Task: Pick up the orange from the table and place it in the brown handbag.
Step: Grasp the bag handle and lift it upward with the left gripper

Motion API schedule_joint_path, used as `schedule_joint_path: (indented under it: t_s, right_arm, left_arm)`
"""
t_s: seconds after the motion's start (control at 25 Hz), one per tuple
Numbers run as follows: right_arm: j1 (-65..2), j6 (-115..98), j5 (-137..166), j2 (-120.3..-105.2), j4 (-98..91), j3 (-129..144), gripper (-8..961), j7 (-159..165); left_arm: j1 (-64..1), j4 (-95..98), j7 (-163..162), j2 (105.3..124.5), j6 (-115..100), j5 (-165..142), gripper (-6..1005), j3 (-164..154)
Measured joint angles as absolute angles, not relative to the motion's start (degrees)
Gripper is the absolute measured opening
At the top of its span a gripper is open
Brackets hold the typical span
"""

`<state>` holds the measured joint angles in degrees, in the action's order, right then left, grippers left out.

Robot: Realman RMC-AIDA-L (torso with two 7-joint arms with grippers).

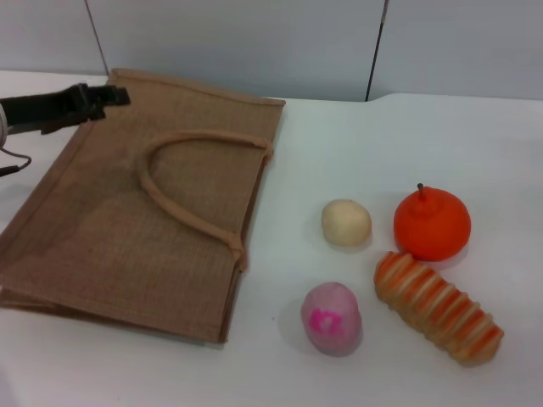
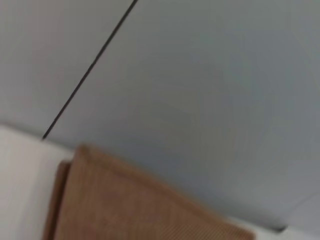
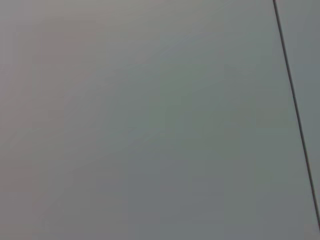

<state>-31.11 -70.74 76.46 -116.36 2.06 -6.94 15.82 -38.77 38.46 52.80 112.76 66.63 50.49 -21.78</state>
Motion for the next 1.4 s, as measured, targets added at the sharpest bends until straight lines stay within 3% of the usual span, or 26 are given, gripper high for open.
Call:
schedule_joint_path:
  t_s: [0.44, 0.88, 1.4]
  right_arm:
    - [-31.0, -69.8, 76.5, -116.28, 1.9, -6.9, 800, 15.8]
    - [-31.2, -69.8, 76.5, -116.27, 1.9, -6.9, 799, 15.8]
    - [-31.8, -69.8, 76.5, -116.28, 2.2, -6.9, 799, 15.8]
  left_arm:
    - [-45.1, 44.6, 41.7, 112.52, 74.3, 28.9, 589, -21.8]
    - [-46.5, 40.0, 41.5, 111.96, 70.6, 25.7, 584, -25.0]
    - [-48.5, 32.8, 47.8, 113.37, 59.2, 27.0, 581, -28.7]
